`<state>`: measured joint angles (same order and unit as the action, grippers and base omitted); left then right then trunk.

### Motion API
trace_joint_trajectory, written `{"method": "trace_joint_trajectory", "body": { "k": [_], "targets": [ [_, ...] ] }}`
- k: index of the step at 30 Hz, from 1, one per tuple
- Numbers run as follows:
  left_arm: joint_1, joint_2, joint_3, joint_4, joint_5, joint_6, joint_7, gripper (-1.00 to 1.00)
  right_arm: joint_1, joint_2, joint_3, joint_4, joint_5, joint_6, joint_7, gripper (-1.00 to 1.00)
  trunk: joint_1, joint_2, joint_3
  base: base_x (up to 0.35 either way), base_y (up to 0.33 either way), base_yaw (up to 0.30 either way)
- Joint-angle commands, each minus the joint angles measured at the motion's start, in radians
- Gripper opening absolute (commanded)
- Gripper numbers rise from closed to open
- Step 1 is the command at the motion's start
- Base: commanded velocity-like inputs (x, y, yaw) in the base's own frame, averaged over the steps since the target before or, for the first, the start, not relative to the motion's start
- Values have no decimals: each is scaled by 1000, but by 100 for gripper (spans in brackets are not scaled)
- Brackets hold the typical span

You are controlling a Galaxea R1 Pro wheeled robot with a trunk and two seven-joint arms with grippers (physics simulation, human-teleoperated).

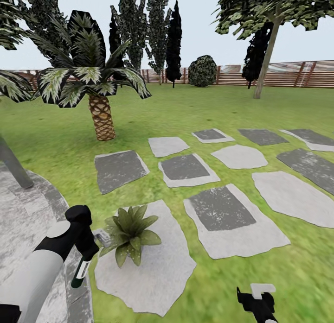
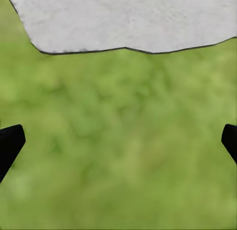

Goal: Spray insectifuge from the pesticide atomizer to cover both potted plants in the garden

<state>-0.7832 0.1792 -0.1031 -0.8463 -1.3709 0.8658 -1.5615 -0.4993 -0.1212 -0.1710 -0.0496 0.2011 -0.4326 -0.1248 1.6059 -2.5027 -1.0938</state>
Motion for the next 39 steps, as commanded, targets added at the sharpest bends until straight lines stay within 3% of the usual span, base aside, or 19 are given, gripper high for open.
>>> {"method": "trace_joint_trajectory", "body": {
  "k": [1, 10, 17, 26, 39],
  "targets": [
    [0, -1, -3, -1, -8, 11, -9, -100, -1, 0, -7, 1, 11, -3, -4, 100, 0, 0, -1, 130, -69, 85],
    [5, -6, -2, -3, -9, 23, -9, -100, -1, -1, -7, 2, 12, -5, -3, 100, 0, 0, -1, 253, -72, 11],
    [-1, 4, -3, -4, -10, 23, -9, -100, -1, 0, -7, 1, 11, -5, -4, 100, 0, 0, -1, -148, -50, 30],
    [0, 7, -4, -4, -11, 22, -9, -100, -1, 0, -7, 1, 11, -4, -4, 100, 0, 0, -1, 0, -1, 256],
    [11, -6, -5, -4, -11, 24, -9, -100, 0, 0, -7, 1, 11, -5, -4, 100, 0, 0, -1, 261, 75, 98]
  ]
}}
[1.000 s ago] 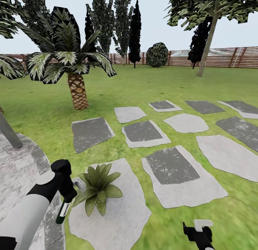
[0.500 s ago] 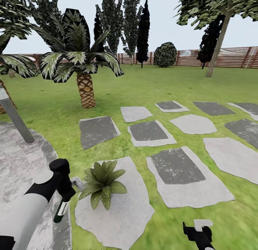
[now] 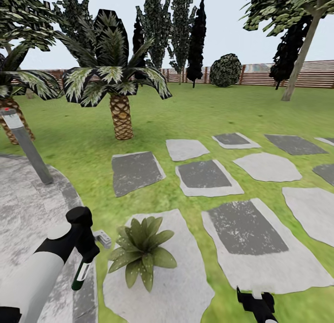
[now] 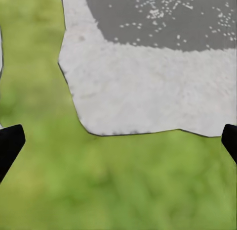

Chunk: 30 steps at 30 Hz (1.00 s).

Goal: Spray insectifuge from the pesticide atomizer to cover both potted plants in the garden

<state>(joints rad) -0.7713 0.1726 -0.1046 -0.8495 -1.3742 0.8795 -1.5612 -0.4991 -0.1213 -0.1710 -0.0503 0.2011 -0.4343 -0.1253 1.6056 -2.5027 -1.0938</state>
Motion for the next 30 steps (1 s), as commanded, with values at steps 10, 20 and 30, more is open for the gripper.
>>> {"method": "trace_joint_trajectory", "body": {
  "k": [10, 20, 30],
  "targets": [
    [-3, 1, -4, -1, -8, 10, -10, -100, -1, 0, -7, 1, 11, -3, -4, 100, 0, 0, -1, 153, -233, 223],
    [-12, 0, -4, -1, -9, 10, -10, -100, -1, 0, -7, 1, 11, -3, -4, 100, 0, 0, -1, 11, -269, 241],
    [-10, 1, -4, -1, -9, 11, -10, -100, -1, 0, -7, 1, 11, -2, -4, 100, 0, 0, -1, -158, -170, 12]
  ]
}}
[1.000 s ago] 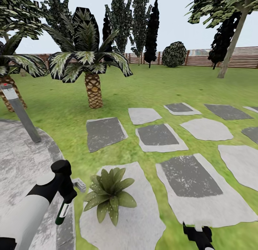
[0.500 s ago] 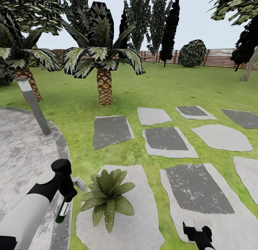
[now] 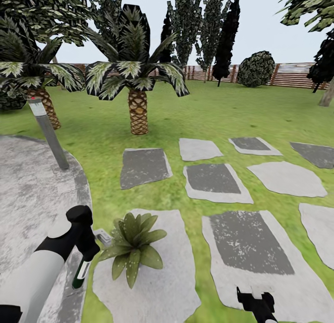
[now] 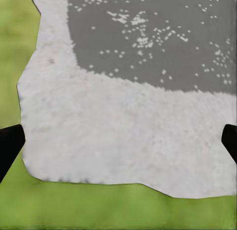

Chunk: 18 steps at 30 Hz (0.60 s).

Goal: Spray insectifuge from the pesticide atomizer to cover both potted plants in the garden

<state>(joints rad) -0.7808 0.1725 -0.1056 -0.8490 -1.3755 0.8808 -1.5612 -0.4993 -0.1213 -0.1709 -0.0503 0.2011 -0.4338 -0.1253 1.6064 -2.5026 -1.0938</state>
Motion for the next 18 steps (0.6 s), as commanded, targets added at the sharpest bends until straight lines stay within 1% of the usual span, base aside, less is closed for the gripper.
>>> {"method": "trace_joint_trajectory", "body": {
  "k": [1, 3, 6, 12, 18],
  "targets": [
    [1, 1, -3, -1, -8, 10, -10, -100, -1, 0, -7, 1, 11, -3, -4, 100, -1, 0, -1, -206, -144, 0],
    [3, 1, -2, -1, -8, 10, -10, -100, -1, 0, -7, 1, 11, -3, -4, 100, -1, 0, -1, -205, -144, 78],
    [9, 1, -3, -1, -8, 10, -10, -100, -1, 0, -7, 1, 11, -3, -4, 100, -1, 0, -1, -137, -145, 226],
    [15, 6, 0, 1, -8, 10, -10, -100, -1, 0, -7, 1, 11, -3, -4, 100, -1, 0, -1, -20, -135, 273],
    [15, 1, 1, 12, -8, 9, -10, -100, -1, 0, -7, 1, 11, -3, -4, 100, -1, 0, -1, -1, -21, 278]
  ]
}}
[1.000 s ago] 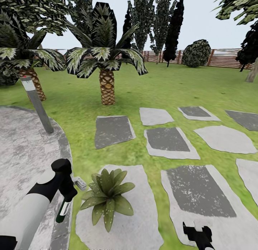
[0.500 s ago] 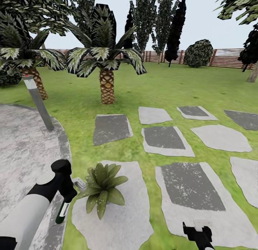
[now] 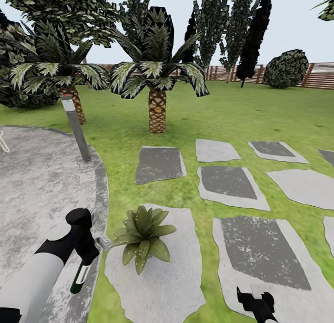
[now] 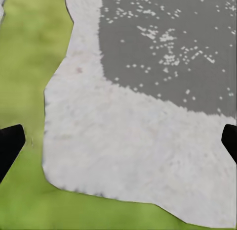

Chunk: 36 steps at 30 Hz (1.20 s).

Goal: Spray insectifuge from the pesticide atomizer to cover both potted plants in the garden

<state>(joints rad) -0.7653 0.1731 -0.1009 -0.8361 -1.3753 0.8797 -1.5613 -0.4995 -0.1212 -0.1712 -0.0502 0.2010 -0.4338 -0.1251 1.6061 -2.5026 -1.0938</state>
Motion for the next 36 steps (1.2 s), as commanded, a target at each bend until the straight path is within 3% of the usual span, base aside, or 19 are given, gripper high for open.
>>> {"method": "trace_joint_trajectory", "body": {
  "k": [1, 12, 20, 36],
  "targets": [
    [0, 0, -3, 0, -7, 10, -10, -100, -1, 0, -7, 1, 11, -3, -4, 100, 0, 0, -1, 0, -2, 278],
    [1, -1, -2, -1, -4, 10, -10, -100, -1, 0, -7, 1, 11, -3, -4, 100, 0, 0, -1, -16, -209, 87],
    [1, 1, -2, -4, -7, 46, -10, -100, -1, 0, -7, 1, 11, -3, -4, 100, 0, 0, -1, -142, -246, 21],
    [1, 0, 1, -12, -8, 51, -10, -100, -1, 0, -7, 1, 11, -3, -4, 100, 0, 0, -1, -119, -157, 265]
  ]
}}
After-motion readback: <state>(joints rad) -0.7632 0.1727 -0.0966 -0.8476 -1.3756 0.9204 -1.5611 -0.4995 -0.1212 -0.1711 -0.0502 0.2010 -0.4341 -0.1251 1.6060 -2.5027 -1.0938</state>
